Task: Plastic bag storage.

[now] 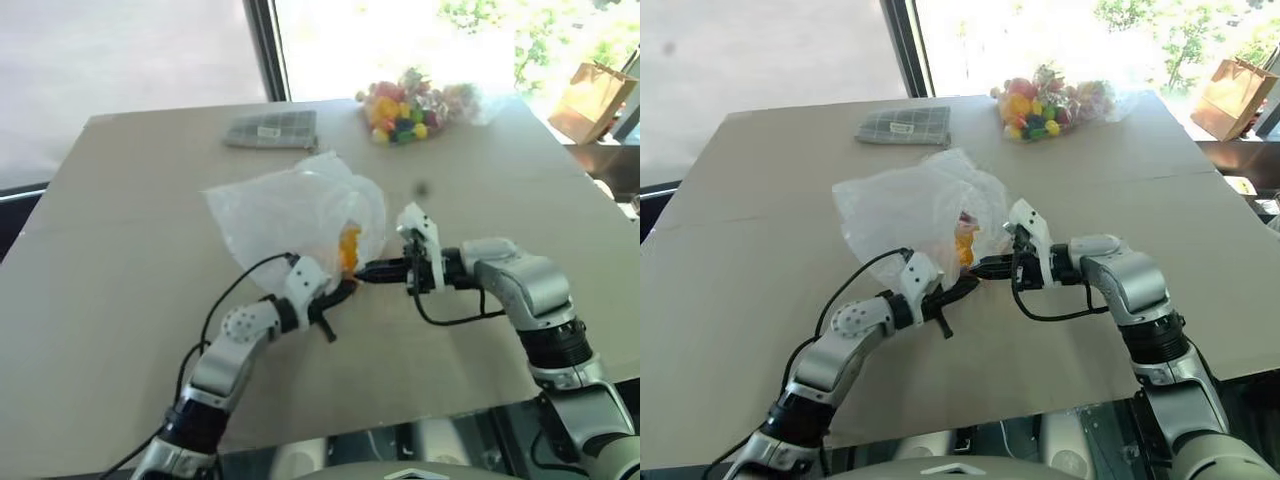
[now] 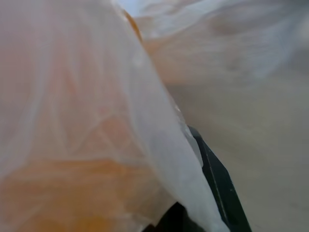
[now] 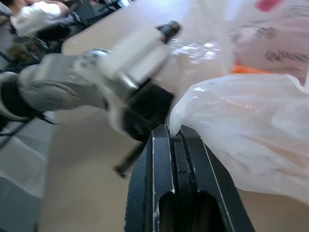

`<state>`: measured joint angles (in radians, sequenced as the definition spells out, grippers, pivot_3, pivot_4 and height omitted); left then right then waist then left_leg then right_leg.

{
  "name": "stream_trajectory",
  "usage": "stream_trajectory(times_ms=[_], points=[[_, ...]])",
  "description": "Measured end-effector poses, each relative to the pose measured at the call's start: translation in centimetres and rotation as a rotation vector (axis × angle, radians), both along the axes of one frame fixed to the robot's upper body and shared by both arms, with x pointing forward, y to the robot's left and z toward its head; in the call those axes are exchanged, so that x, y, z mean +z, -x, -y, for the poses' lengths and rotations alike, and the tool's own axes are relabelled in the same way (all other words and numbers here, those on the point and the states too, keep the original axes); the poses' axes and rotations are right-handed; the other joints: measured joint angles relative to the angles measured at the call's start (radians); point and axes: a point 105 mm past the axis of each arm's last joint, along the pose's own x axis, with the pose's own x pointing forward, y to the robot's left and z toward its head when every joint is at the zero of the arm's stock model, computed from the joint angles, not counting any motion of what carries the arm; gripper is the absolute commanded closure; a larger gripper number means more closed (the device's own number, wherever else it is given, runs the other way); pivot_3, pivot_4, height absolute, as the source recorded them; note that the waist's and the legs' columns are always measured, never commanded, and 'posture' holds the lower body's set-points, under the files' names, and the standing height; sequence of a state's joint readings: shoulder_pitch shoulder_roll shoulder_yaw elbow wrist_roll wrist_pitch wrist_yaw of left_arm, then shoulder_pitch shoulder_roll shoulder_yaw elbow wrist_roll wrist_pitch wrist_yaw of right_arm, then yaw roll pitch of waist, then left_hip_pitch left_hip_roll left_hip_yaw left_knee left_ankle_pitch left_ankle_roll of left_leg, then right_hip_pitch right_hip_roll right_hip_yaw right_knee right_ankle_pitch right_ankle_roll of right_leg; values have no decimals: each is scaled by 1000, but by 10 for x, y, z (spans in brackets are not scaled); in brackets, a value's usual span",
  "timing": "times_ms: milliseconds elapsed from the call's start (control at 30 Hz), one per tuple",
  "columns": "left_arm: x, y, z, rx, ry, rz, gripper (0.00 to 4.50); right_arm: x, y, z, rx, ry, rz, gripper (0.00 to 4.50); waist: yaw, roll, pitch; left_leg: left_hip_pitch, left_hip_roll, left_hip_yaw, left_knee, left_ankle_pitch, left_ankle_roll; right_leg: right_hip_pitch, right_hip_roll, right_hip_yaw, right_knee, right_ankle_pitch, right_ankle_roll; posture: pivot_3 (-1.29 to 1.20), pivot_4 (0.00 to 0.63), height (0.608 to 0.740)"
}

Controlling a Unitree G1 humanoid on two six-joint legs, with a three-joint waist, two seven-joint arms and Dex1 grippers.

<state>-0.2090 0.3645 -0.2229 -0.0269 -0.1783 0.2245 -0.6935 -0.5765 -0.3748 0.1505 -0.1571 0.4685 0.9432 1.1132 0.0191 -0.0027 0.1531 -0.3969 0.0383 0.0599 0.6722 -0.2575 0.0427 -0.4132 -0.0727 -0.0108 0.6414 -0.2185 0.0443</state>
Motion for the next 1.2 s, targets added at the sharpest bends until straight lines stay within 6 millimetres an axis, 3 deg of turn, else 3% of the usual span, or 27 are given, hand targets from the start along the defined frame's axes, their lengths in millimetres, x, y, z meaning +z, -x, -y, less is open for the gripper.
stream_trajectory(times_ms=[100,233,333,500,633,867,1067,1167,1200], points=[[5,-24,0,80,-3,45,4500,26,-3,2,10,-92,-1,4469,-3,-1,0,0,0,-2,1,0,0,1,0,0,0,0,0,0,150,740],[10,-38,-3,155,7,97,4500,53,-9,7,-6,-189,3,4469,-8,-2,0,0,0,-6,0,0,0,0,1,0,0,0,0,0,150,740],[22,-57,-17,318,90,131,4500,67,-15,10,-18,-251,-11,4469,-7,-5,3,-3,0,-7,0,0,0,-1,1,-1,0,3,4,0,150,740],[68,-79,-60,556,157,324,4500,78,-22,21,-51,-308,-20,4469,-7,-8,5,-5,0,-8,-1,0,0,-2,1,-2,-2,3,4,0,150,740],[86,-80,-84,646,179,394,4500,78,-30,29,-95,-298,-15,4469,-8,-9,5,-7,0,-8,-3,0,0,-3,1,-3,-5,3,4,0,150,740],[126,-60,-78,479,252,416,4500,87,-46,48,-173,-288,29,4469,-8,-10,6,-19,0,-9,0,0,0,-12,1,-6,-4,3,5,0,150,740],[176,-50,-91,397,539,322,4500,127,-60,73,-242,-447,65,4469,-8,-12,9,-18,0,-11,0,0,0,-12,1,-6,-3,3,5,0,150,740],[231,-48,-97,301,771,339,4500,156,-71,83,-278,-606,52,4469,-8,-18,16,-18,0,-10,1,1,-1,-12,2,-7,-2,3,5,0,150,740],[267,-44,-103,261,884,400,4500,166,-75,85,-289,-670,41,4469,-8,-20,17,-19,0,-10,0,1,-1,-12,2,-8,-3,3,5,0,150,740]])
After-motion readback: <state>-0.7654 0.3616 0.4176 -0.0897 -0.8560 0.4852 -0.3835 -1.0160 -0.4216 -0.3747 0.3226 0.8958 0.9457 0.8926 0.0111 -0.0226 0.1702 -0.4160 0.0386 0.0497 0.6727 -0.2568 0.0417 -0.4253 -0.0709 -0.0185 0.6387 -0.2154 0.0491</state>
